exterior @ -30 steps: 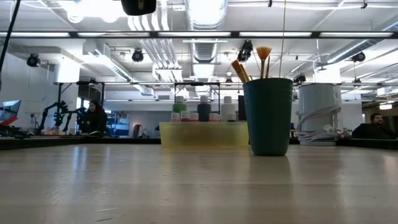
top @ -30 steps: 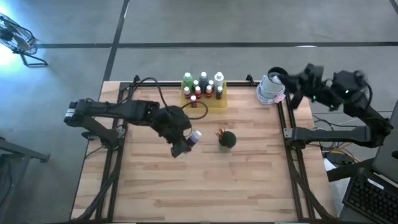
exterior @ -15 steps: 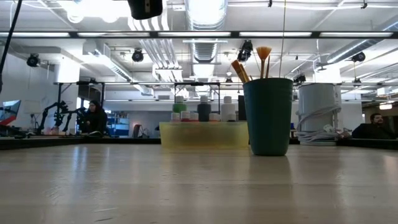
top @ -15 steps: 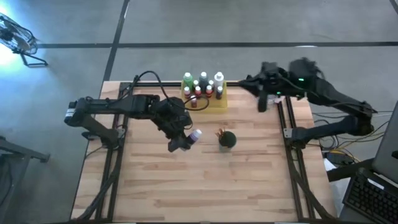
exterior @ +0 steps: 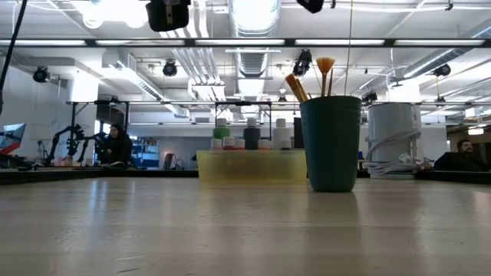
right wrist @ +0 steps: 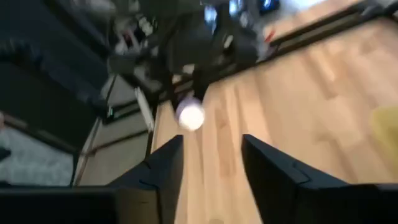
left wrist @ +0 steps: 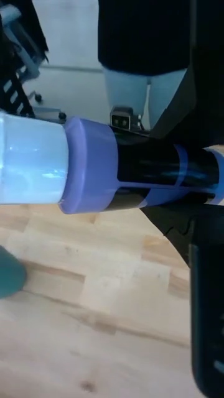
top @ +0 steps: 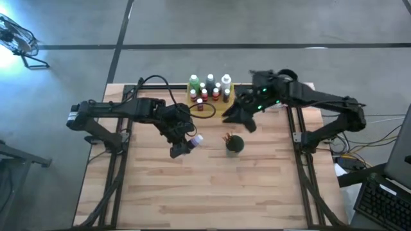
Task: Pick & Place Paint Supplies
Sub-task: Put the purple paint bottle into the yellow bin
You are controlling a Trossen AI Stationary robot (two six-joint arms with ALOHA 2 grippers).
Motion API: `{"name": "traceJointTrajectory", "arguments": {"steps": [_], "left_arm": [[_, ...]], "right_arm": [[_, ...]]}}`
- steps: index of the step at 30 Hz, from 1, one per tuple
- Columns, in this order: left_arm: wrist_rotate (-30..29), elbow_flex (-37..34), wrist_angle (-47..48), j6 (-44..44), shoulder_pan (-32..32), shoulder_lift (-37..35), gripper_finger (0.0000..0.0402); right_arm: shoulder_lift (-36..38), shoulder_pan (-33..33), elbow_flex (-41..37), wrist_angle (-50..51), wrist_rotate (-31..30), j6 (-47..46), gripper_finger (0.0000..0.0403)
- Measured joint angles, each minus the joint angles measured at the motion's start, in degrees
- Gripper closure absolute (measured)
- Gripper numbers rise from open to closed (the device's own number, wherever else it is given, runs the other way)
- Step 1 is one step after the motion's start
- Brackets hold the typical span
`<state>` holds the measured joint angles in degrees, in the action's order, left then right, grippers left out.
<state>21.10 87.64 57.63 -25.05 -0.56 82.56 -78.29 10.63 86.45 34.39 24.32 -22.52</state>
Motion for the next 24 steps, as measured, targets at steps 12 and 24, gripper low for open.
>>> {"name": "traceJointTrajectory", "arguments": {"steps": [12, 24], "left_arm": [[-3.20, 0.00, 0.00, 3.88, 0.50, 0.00, 0.0294], [-3.13, 0.00, 0.15, 4.98, 0.50, 0.00, 0.0293]], "right_arm": [[-9.21, -5.76, 3.80, -3.80, -0.24, 2.07, 0.0163], [-16.46, -7.41, 7.63, -3.30, -0.26, 3.29, 0.0143]]}}
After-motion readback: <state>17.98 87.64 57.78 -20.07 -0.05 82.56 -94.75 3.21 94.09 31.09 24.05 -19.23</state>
